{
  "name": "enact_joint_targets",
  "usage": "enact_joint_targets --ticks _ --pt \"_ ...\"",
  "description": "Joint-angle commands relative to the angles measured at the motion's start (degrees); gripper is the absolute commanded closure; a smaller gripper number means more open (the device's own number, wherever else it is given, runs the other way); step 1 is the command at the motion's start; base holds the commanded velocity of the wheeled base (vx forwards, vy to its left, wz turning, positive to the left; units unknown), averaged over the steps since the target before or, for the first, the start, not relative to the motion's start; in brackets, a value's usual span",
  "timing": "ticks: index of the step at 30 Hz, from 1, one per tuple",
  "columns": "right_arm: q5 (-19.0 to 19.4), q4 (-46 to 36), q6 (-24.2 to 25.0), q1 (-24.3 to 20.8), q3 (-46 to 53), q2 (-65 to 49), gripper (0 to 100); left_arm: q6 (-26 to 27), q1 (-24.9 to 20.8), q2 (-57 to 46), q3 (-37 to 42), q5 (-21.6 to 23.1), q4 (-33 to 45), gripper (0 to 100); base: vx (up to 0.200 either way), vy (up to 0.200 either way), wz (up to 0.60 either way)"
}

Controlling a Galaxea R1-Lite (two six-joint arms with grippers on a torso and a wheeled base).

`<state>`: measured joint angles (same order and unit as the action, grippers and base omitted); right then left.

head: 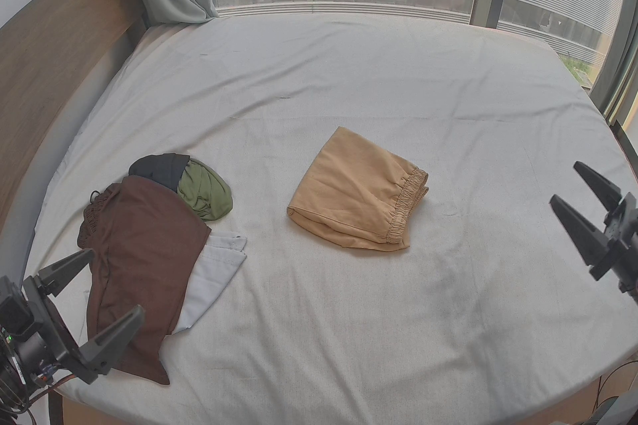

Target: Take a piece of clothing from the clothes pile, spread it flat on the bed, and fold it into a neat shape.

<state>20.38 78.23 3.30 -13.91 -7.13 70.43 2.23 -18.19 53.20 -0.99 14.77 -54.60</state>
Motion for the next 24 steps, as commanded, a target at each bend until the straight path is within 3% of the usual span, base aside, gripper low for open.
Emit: enact_joint_targets --ticks 1,11,15,21,24 --pt "0.1 -6.33 -1.19 5.03 1.15 -16.72 0 -1.97 5.36 -14.26 0.99 -1.24 8.46 0 0.0 0.0 0.0" --pt "0.01 -25.49 -1.11 5.47 2.3 -39.66 0 -1.7 10.37 -26.13 0.99 -1.59 16.28 0 0.0 0.0 0.0" --pt "-0.78 -33.49 -0.84 11.36 4.49 -50.03 0 -1.62 11.42 -32.72 0.99 -1.59 23.75 0 0.0 0.0 0.0" --pt "-0.87 -40.79 -0.67 11.54 6.43 -57.59 0 -1.88 12.48 -39.31 0.99 -1.5 31.4 0 0.0 0.0 0.0" --pt "-1.57 -48.43 -0.05 13.03 7.13 -63.66 0 -1.88 13.35 -42.92 0.99 -1.5 33.77 0 0.0 0.0 0.0"
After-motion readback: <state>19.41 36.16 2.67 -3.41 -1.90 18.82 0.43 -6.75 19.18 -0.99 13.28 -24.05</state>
